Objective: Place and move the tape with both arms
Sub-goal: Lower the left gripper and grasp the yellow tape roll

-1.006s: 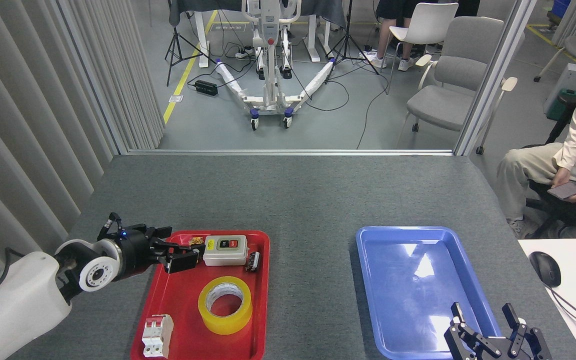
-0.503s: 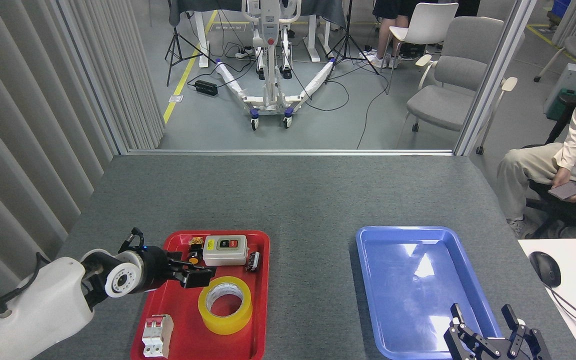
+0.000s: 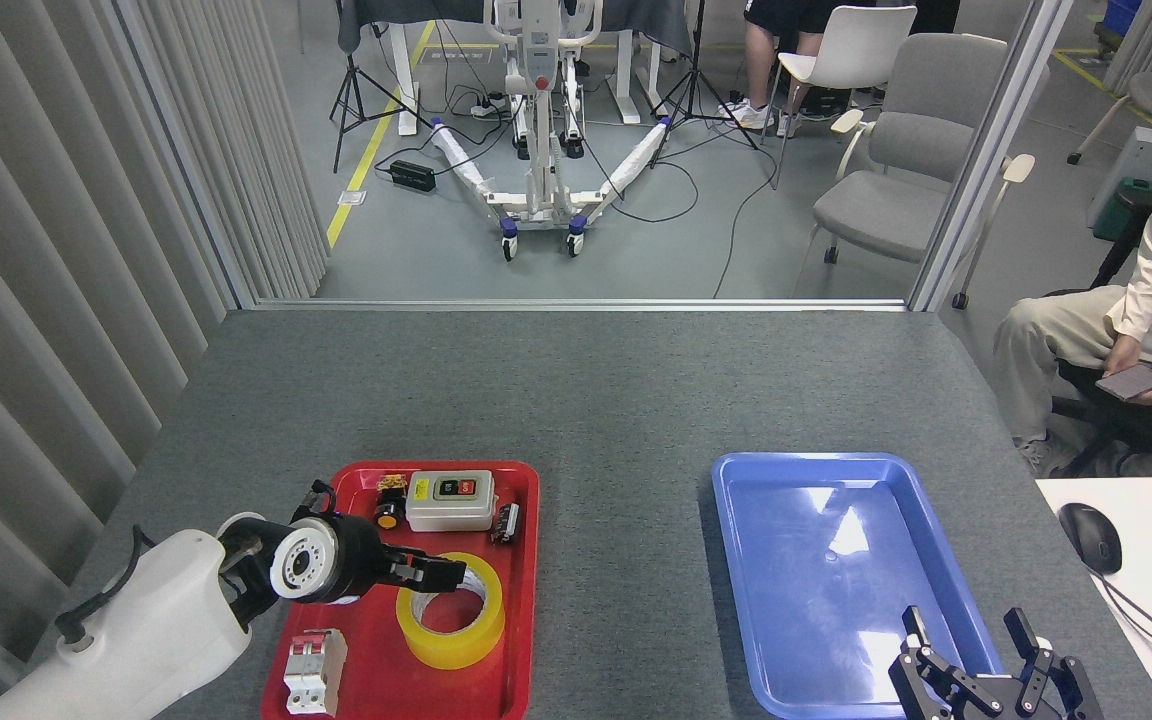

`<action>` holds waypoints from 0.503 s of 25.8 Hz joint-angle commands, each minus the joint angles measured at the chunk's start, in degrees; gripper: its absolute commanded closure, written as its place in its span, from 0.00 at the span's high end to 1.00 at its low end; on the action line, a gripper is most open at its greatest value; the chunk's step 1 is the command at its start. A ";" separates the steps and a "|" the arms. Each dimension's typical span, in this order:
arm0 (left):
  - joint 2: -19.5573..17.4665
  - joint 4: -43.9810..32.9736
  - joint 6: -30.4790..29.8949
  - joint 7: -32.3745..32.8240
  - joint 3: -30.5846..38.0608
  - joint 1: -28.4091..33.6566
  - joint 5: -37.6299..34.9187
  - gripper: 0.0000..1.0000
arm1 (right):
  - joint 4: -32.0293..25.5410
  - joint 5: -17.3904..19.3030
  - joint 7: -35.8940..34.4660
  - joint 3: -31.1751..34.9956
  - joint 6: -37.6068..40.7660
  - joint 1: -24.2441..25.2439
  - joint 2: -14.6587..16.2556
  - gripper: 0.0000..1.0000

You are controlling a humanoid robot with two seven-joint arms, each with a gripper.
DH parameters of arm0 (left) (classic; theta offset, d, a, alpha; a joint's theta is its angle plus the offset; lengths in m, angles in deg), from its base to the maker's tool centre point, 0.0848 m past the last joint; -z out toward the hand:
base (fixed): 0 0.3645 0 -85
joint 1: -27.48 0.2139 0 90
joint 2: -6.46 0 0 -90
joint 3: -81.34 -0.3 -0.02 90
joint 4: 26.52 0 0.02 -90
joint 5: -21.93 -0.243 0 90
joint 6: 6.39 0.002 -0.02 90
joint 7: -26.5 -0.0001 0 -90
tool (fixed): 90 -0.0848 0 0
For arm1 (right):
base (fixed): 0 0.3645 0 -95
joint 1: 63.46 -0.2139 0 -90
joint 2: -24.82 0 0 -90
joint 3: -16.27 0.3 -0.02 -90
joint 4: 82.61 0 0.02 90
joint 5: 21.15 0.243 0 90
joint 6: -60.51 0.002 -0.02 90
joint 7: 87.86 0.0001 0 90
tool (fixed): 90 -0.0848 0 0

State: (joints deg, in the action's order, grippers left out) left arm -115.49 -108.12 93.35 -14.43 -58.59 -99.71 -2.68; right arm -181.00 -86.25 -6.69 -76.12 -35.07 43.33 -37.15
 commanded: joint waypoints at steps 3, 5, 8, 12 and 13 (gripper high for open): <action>4.26 1.01 0.37 4.02 3.78 2.30 -10.37 0.85 | 0.04 -0.03 -0.13 0.02 0.04 0.00 0.00 1.00; 4.70 2.07 0.37 4.64 4.14 2.92 -11.16 0.85 | 0.04 -0.03 -0.13 0.02 0.04 0.00 0.00 1.00; 5.14 4.70 0.37 4.72 4.05 2.92 -11.51 0.86 | 0.04 -0.03 -0.13 0.02 -0.14 0.00 -0.08 1.00; 6.80 7.16 0.37 4.72 4.22 2.92 -14.06 0.85 | 0.04 -0.03 -0.13 -0.07 0.04 0.00 -0.08 1.00; 7.33 8.13 0.28 4.72 4.22 2.92 -14.59 0.86 | 0.04 0.05 -0.13 -0.07 -0.14 0.00 -0.08 1.00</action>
State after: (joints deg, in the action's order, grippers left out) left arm -109.36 -102.14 93.75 -9.73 -54.44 -96.86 -15.60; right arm -180.96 -86.23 -6.86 -76.16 -35.12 43.33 -37.23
